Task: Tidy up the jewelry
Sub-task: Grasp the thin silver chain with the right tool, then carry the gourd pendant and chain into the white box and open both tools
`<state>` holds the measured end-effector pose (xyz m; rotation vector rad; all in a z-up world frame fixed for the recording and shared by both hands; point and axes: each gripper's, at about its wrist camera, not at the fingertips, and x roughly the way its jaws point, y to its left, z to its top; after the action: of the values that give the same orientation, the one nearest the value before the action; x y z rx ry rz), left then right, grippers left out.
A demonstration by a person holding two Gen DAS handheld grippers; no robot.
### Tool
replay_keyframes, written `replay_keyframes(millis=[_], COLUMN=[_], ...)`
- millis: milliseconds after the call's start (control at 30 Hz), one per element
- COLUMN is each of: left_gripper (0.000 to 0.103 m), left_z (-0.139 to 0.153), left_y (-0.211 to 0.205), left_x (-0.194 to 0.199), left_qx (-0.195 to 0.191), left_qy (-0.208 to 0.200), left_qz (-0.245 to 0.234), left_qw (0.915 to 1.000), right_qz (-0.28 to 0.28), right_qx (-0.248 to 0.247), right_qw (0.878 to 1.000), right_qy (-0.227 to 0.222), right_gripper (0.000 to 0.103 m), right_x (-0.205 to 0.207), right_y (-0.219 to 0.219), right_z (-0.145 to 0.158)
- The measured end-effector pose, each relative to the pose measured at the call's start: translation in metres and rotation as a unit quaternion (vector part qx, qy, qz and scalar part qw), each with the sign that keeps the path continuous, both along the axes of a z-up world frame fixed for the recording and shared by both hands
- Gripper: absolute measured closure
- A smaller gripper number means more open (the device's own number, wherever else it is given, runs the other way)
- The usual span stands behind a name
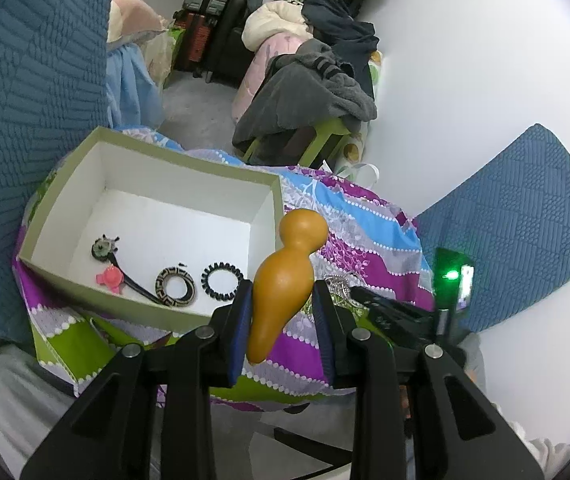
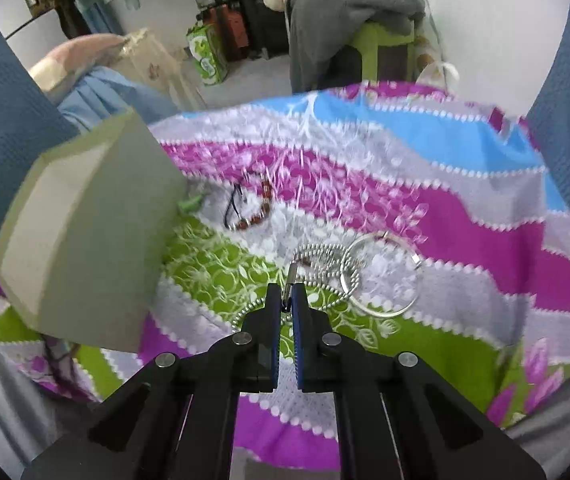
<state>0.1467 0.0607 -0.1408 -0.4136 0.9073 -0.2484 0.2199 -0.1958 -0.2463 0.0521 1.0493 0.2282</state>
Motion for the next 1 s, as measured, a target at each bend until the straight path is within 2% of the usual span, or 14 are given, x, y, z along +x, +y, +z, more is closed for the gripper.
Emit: replay_keyframes(millis=[233,500,633,700,800,1000], left_gripper=[0.072,0.072,0.072,0.072,0.072,0.072], left_z=[0.021,0.054,0.070,0.073,0.067,0.027], left_y=[0.001,0.013,0.025,0.033,0.044,0.068], left_x=[0.011,0.025,0.031,0.035,0.040,0.046], left_qx=[0.016,0.043,0.058,0.069,0.076,0.087], left_qy=[-0.005,-0.021,-0.036,-0.040,-0.041,-0.016], left_qz=[-0.008,-0.016,-0.022,-0.023,-0.024,-0.015], left_qw=[0.9998,0.9987,0.9975,0.9966,0.9960,0.9960], right_qz=[-0.004,-0.010,-0.010,-0.003,0.015,0.061], right_qx=[0.015,0.026,0.034,0.040,0.043,0.047], right_qw=[1.000,0.996,0.993,0.992,0.992,0.994], right_qy=[-0.024,-0.087,-0.114,-0.119,-0.117,-0.080], right_gripper=[0.100,0.100,0.099,0.099,0.099,0.099], right_x=[-0.001,-0.003,-0.006,-0.007,-0.008,-0.009], right_y=[-0.002,0.018,0.032,0.045,0.066,0.115], right_z=[0.057,0.153,0.185,0.191,0.184,0.136])
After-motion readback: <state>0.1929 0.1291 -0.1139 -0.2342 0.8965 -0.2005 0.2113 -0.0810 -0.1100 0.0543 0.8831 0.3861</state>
